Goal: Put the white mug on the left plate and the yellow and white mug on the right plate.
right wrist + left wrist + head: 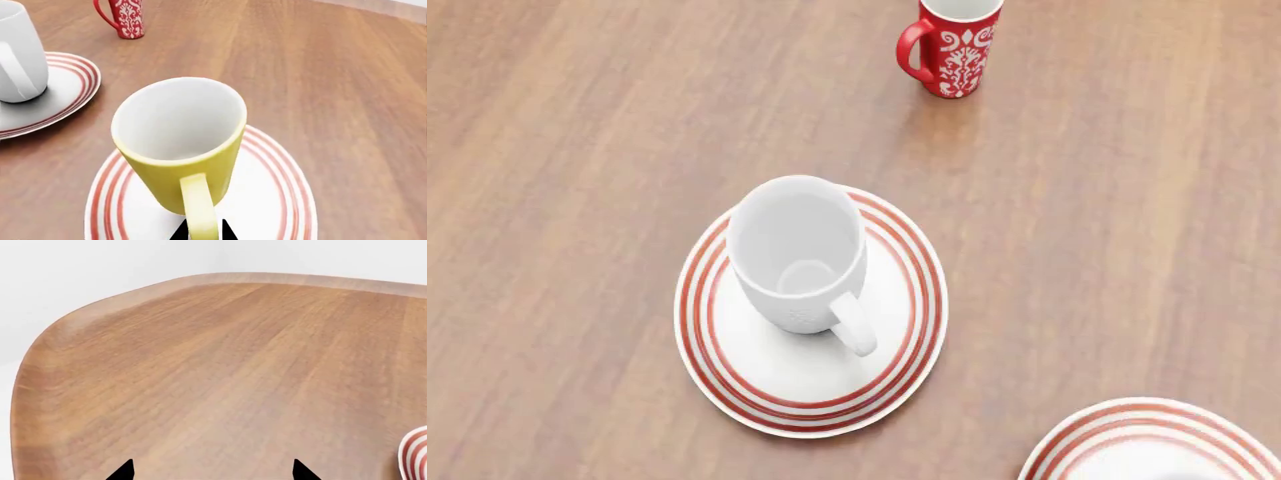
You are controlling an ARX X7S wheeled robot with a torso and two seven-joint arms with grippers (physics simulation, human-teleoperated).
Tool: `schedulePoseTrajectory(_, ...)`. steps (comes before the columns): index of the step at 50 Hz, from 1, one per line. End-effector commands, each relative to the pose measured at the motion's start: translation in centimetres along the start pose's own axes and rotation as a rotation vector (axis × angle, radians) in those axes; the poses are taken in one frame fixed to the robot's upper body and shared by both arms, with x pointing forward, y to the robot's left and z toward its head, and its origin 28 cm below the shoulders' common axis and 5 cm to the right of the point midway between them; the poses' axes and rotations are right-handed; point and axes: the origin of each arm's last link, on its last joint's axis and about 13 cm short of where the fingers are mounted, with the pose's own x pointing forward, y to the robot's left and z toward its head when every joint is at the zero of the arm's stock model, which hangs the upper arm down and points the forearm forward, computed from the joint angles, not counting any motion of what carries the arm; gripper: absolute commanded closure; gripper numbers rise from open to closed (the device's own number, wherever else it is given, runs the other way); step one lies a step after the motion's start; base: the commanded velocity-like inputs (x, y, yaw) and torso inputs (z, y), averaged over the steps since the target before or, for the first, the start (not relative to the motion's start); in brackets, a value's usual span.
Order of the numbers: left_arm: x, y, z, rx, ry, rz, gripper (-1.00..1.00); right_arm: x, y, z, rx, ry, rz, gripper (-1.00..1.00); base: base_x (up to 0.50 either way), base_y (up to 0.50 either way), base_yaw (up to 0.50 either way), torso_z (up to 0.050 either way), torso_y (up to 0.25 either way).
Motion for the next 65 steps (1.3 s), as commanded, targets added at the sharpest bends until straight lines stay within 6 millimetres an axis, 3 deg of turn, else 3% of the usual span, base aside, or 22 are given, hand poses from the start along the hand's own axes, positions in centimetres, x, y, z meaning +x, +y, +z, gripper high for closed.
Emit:
schedulePoseTrajectory(1,-0.1,0.1,0.1,-0.010,-0.010,-0.016,-1.00,0.0,0.0,-0.7,-0.021,-0.008,0.011,1.00,0.00,0.00,0.00,0.000,0.000)
schedulePoseTrajectory(7,-0.1,0.2,0.0,-0.011,-0.011,-0.016,-1.00,0.1,0.3,-0.8,-0.024,-0.003,0.022,1.00,0.00,0.00,0.00,0.000,0.000)
schedulePoseTrajectory(8,-0.1,0.2,0.0,-0.012,-0.011,-0.015,-1.00,0.1,0.4,-0.8,-0.031,0.000,0.023,-1.00,0.00,0.00,0.00,0.000,0.000)
schedulePoseTrajectory(16,-0.2,0.1,0.3,-0.012,-0.014,-0.016,-1.00,-0.6,0.2,-0.3,-0.028,-0.023,-0.004,-1.00,0.00,0.00,0.00,0.000,0.000)
schedulePoseTrajectory(30,0.0,0.0,0.2,-0.013,-0.015,-0.016,-1.00,-3.9,0.2,1.8,-0.059,-0.124,-0.021,-1.00,0.00,0.00,0.00,0.000,0.000)
schedulePoseTrajectory(38,0.1,-0.1,0.1,-0.012,-0.015,-0.018,-1.00,-3.4,0.6,3.2,-0.056,-0.203,-0.018,-1.00,0.00,0.00,0.00,0.000,0.000)
schedulePoseTrajectory(46,0.3,-0.1,0.1,-0.012,-0.016,-0.018,-1.00,-2.3,1.6,6.8,-0.047,-0.271,0.005,-1.00,0.00,0.00,0.00,0.000,0.000)
schedulePoseTrajectory(52,0.3,-0.1,-0.1,-0.011,-0.017,-0.023,-1.00,-0.1,1.8,8.9,-0.029,-0.304,0.018,-1.00,0.00,0.00,0.00,0.000,0.000)
schedulePoseTrajectory(58,0.3,-0.3,-0.1,-0.007,-0.022,-0.034,-1.00,2.6,2.0,10.7,-0.022,-0.352,0.033,-1.00,0.00,0.00,0.00,0.000,0.000)
schedulePoseTrajectory(65,0.8,-1.0,0.3,0.019,-0.030,-0.066,-1.00,7.6,3.0,11.4,0.026,-0.377,0.063,-1.00,0.00,0.00,0.00,0.000,0.000)
